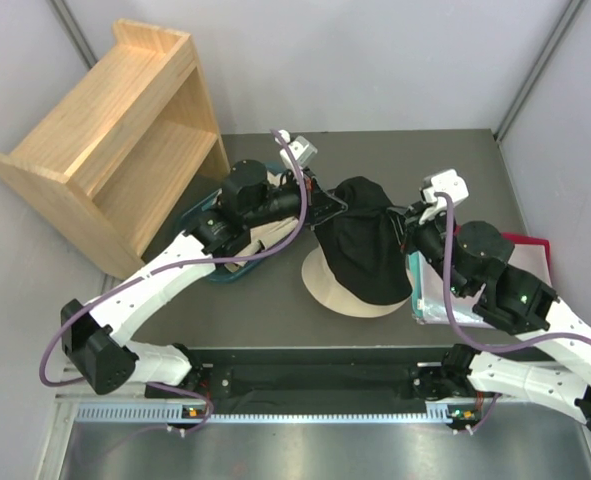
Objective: Stack the hats
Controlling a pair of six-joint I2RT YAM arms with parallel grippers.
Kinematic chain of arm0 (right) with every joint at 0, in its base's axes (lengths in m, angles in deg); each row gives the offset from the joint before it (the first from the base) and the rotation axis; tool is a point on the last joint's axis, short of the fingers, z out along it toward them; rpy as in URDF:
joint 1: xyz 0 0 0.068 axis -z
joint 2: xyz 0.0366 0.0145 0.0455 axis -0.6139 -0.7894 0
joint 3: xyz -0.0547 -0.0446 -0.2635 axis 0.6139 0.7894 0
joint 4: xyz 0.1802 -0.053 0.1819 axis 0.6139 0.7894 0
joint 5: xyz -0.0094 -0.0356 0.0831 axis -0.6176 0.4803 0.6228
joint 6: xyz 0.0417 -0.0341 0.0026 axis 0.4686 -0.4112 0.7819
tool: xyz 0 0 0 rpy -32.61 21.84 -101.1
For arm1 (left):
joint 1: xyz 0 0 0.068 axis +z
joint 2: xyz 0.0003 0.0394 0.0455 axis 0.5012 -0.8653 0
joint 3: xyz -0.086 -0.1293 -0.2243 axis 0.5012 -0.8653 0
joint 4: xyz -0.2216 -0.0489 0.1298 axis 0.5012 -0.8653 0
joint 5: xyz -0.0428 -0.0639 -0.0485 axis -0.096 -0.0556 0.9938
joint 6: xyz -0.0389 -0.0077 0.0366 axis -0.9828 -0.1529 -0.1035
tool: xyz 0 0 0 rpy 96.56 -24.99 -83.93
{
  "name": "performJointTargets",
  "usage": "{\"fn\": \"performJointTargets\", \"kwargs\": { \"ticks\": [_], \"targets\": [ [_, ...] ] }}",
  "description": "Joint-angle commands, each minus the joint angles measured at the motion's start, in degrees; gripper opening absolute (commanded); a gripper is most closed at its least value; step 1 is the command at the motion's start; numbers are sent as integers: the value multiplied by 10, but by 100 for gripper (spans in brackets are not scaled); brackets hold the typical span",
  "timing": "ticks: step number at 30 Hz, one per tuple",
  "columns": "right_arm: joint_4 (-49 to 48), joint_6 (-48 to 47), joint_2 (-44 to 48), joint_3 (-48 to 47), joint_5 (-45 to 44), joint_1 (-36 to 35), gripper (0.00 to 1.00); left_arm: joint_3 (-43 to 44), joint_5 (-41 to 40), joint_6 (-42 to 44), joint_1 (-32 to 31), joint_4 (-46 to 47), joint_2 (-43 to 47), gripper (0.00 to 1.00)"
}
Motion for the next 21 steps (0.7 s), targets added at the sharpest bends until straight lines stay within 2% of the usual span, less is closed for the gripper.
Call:
{"fn": "performJointTargets", "kwargs": {
  "ticks": [1,11,21],
  "targets": [
    [-25,7,22,-1,-77,2,0,-32,-55,14,12,-22,11,0],
    [-42,57,-24,38,-73,2,0,-102,-122,4,13,-39,48,0],
    [-28,96,-38,72,-61,2,0,-162,-117,-15,18,-28,50,0]
  ]
}}
